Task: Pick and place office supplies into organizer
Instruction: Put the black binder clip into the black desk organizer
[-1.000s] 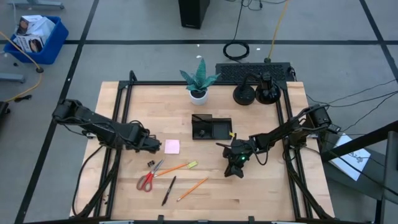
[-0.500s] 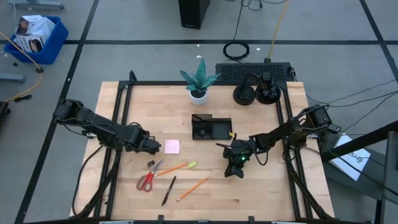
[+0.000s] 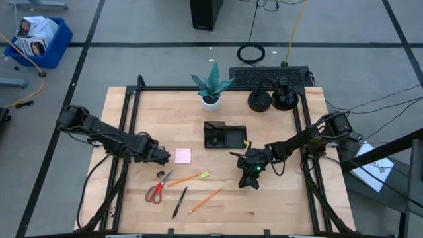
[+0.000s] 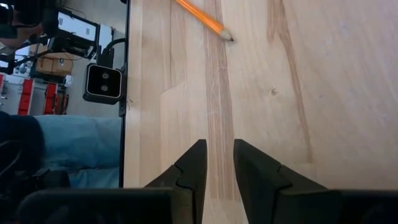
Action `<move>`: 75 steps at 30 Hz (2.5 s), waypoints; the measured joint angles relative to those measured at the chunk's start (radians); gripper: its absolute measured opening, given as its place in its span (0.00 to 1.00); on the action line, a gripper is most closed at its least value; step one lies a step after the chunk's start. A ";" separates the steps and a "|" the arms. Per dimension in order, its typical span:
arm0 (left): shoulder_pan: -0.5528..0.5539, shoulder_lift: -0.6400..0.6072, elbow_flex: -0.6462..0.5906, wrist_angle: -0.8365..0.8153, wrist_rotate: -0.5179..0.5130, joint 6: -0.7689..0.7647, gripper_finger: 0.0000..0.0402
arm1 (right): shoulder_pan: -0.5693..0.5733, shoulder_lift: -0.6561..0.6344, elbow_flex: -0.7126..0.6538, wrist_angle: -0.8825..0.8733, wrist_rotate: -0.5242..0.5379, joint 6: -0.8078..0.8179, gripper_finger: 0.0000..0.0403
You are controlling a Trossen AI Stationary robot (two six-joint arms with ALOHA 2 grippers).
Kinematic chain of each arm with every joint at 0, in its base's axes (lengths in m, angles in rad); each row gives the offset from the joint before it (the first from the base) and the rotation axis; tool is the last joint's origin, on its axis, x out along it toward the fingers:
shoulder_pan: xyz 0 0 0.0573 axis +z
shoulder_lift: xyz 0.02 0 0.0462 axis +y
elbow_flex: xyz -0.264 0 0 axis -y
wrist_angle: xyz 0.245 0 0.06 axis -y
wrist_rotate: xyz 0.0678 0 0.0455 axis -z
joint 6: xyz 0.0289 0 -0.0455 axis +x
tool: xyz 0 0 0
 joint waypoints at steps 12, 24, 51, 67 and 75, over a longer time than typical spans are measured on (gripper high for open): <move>0.000 0.000 -0.005 0.013 0.000 0.015 0.34 | 0.000 0.000 0.000 0.000 0.003 0.000 0.19; 0.003 0.000 -0.005 0.011 -0.023 0.020 0.09 | 0.000 0.000 0.000 0.001 0.023 0.000 0.19; 0.001 0.000 0.147 0.059 -0.209 0.106 0.00 | -0.002 0.000 0.000 0.001 0.054 -0.004 0.19; 0.112 0.058 0.177 0.705 -0.453 0.229 0.00 | -0.002 0.000 0.000 0.000 0.053 -0.003 0.19; 0.156 0.165 0.177 0.959 -0.418 0.318 0.00 | -0.002 -0.001 0.001 -0.011 0.051 -0.004 0.19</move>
